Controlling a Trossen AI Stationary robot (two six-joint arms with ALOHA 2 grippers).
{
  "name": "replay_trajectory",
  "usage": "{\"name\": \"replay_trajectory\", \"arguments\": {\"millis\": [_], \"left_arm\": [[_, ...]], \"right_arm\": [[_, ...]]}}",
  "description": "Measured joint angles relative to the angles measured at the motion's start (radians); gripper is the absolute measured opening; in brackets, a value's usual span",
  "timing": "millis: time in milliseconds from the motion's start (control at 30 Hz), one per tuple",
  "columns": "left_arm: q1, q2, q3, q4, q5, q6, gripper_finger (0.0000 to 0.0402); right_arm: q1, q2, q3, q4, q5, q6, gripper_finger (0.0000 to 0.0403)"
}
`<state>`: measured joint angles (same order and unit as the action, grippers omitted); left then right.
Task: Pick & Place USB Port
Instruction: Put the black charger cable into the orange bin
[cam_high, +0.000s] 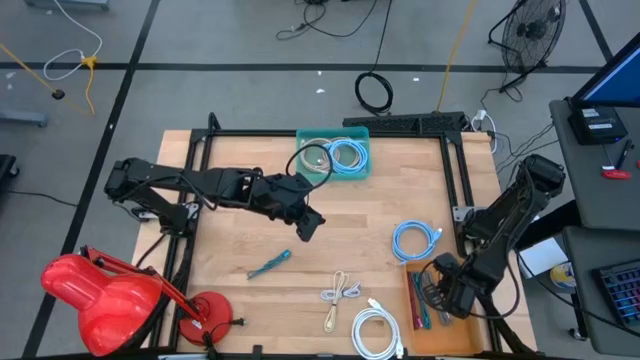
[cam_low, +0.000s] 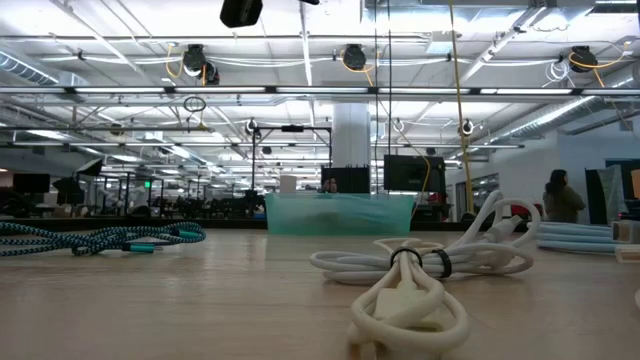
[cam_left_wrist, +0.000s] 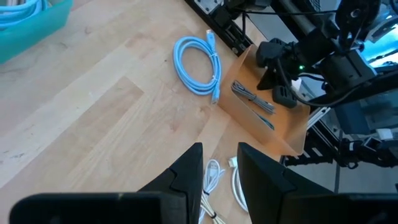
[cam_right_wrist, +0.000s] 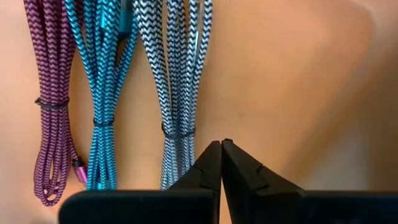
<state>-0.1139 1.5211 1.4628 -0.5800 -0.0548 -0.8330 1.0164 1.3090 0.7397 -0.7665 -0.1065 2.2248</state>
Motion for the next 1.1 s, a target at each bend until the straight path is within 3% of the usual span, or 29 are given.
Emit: {"name": "replay_trajectory", "arguments": {"millis": [967,1100], "left_arm": [[0.000,0.000,0.000,0.000,-0.009,0.018,0.0101],[0.000,0.000,0.000,0.000,-0.011,0.018,0.0101]], "right_arm": [[-0.029,0.000,-0.014,0.061,0.064,-0.035,0.0000],[-0.029,0.000,-0.014,0.099,0.118,-0.028,0.0000]]}}
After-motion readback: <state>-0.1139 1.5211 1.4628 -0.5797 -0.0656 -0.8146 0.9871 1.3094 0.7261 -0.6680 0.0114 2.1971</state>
